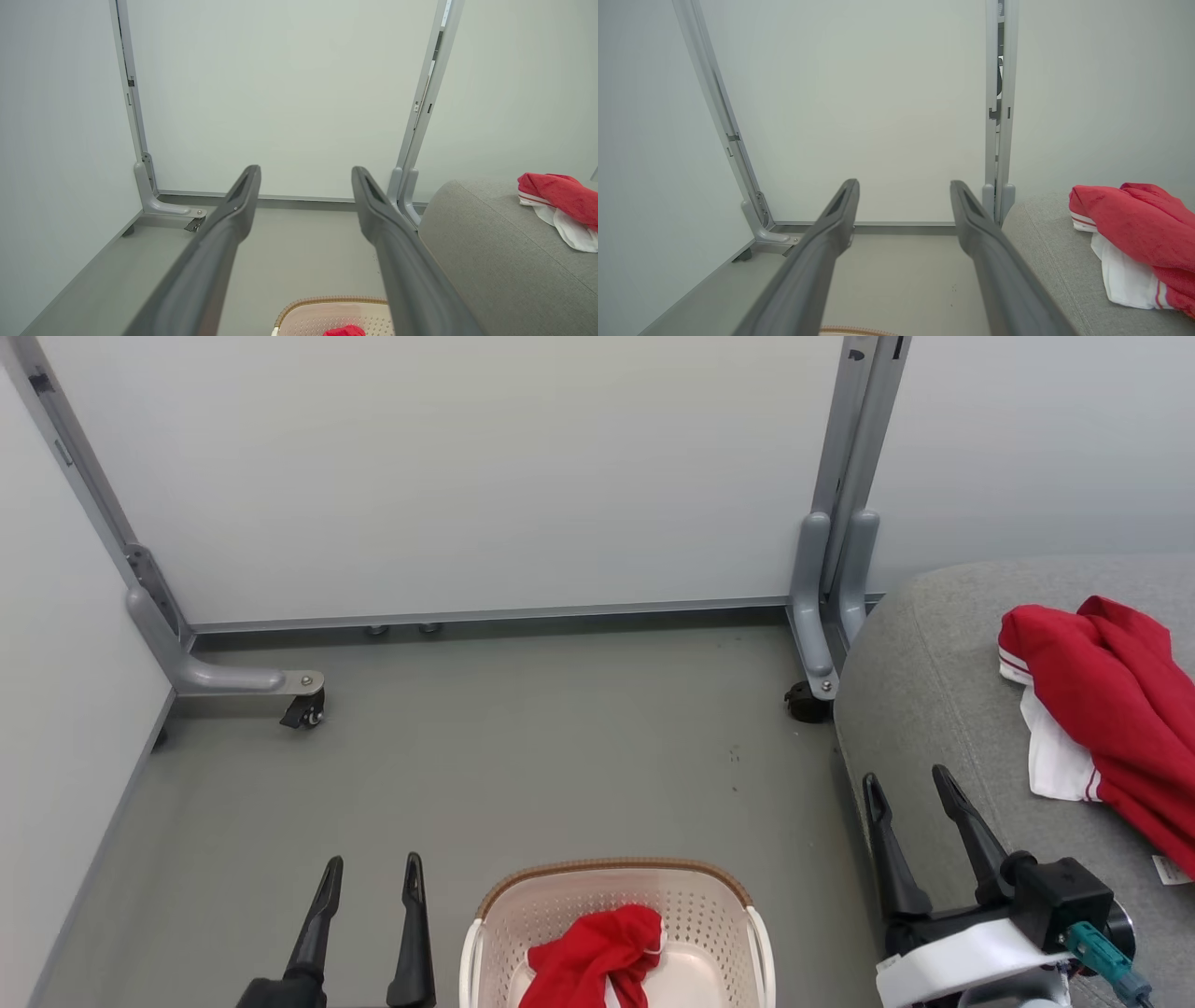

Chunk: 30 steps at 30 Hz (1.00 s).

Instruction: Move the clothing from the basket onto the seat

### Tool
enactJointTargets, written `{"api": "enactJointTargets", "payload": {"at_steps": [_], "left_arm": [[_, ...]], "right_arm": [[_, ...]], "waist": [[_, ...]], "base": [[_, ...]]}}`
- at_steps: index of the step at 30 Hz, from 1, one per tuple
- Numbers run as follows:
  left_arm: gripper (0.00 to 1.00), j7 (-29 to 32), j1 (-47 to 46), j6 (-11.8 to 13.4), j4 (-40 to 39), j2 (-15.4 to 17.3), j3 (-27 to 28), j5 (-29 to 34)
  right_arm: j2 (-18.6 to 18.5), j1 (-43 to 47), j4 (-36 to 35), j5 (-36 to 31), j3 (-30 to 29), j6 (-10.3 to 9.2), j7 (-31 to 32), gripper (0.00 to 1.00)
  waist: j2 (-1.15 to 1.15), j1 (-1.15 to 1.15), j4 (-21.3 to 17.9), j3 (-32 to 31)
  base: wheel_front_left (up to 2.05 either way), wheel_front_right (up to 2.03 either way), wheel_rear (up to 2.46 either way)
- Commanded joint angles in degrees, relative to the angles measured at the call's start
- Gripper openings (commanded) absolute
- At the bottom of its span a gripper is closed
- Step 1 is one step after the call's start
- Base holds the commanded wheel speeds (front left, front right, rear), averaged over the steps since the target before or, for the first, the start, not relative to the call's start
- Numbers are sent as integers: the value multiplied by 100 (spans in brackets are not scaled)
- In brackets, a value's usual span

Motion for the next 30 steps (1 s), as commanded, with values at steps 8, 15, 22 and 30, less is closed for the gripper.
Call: {"api": "enactJointTargets", "payload": {"at_steps": [8, 15, 22, 30], "left_arm": [[100, -2, 379, -261, -282, -95, 115, 661], [100, -2, 324, -371, -153, -135, 213, 586], [100, -2, 297, -360, -71, -140, 197, 546], [100, -2, 304, -332, -39, -141, 160, 506]], "right_arm": [[-191, 553, 5, -157, 145, -6, -17, 100], [-137, 649, 20, -74, 100, -6, -17, 100], [-134, 626, 13, -68, 101, -6, -17, 100], [-204, 660, 7, -101, 128, -6, -17, 100]], "waist": [[0, 1, -83, -30], [0, 1, -116, -29], [0, 1, -130, -59], [0, 1, -125, -103]], "base": [[0, 0, 0], [0, 0, 0], [0, 0, 0], [0, 0, 0]]}}
